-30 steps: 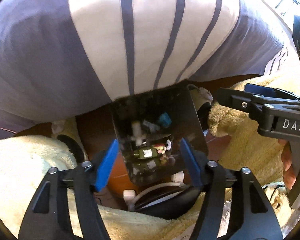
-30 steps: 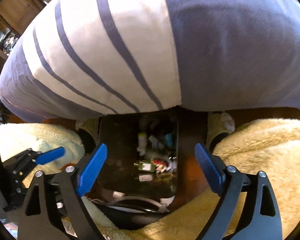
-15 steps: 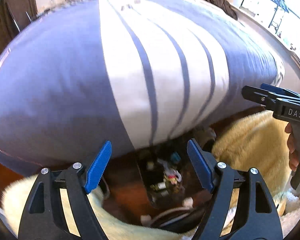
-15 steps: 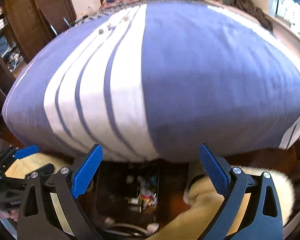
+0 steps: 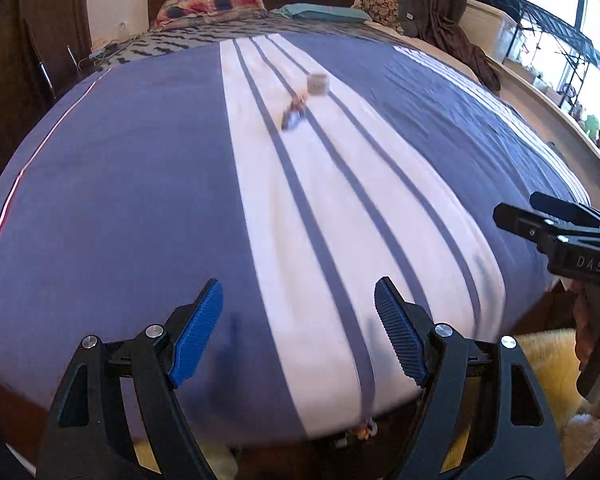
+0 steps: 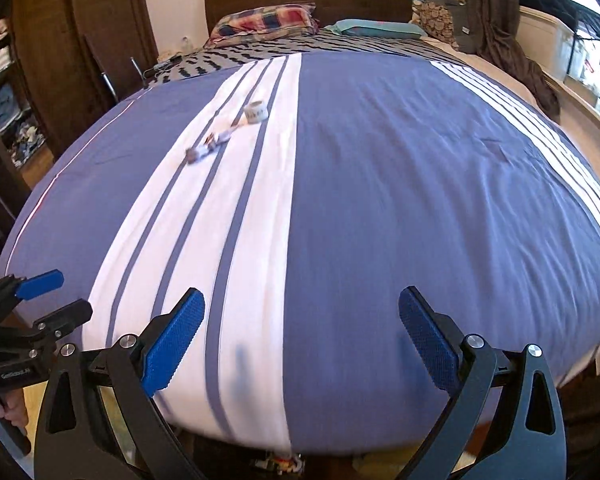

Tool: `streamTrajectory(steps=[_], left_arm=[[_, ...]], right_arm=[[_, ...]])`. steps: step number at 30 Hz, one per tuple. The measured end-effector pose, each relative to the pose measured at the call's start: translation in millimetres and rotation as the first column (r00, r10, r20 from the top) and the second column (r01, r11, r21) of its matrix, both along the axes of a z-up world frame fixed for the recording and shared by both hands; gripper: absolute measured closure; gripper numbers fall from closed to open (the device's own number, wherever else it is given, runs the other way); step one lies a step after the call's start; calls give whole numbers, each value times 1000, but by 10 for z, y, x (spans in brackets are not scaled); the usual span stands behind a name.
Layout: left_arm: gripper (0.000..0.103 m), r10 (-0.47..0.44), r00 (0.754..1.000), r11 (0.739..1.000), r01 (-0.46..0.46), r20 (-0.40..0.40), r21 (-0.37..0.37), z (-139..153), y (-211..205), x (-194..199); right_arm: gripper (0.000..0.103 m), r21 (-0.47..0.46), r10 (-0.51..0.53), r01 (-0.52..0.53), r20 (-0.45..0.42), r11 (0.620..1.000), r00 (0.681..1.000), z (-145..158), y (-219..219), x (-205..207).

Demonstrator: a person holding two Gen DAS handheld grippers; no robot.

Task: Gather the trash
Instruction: 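Grasp the pink-brown ribbon toy with the left tool while the right tool grasps the white tape roll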

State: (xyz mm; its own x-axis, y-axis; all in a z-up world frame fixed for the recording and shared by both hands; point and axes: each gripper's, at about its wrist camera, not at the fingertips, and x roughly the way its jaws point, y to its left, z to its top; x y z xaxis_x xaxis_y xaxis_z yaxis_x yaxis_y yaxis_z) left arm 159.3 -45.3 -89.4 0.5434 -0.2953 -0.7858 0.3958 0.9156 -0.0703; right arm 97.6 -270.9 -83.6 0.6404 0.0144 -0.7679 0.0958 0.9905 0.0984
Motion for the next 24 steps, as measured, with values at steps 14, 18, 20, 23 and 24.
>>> streamTrajectory(steps=[14,18,20,23,24], left_arm=[[38,19,1000,1000,-19,14,8,-153,-505,1491],[47,13,1000,1000,-13,3,7,-221,-646,1785],[51,9,1000,1000,-9,-6,6,-254,-695,1890],[60,0,1000,1000,0,-22,7,-306,-757,2046],[64,-4,999,1000,4,-32,5,-325,-772,2088]], right_arm=[[6,45,-46,48,-38,998,998,-139,-243,1364],[7,25,-49,50,-36,998,998,-171,-249,1537],[7,27,-50,51,-36,998,998,-180,-257,1614],[7,35,-47,48,-33,998,998,-188,-263,1726],[7,38,-43,44,-33,998,999,-194,-250,1757]])
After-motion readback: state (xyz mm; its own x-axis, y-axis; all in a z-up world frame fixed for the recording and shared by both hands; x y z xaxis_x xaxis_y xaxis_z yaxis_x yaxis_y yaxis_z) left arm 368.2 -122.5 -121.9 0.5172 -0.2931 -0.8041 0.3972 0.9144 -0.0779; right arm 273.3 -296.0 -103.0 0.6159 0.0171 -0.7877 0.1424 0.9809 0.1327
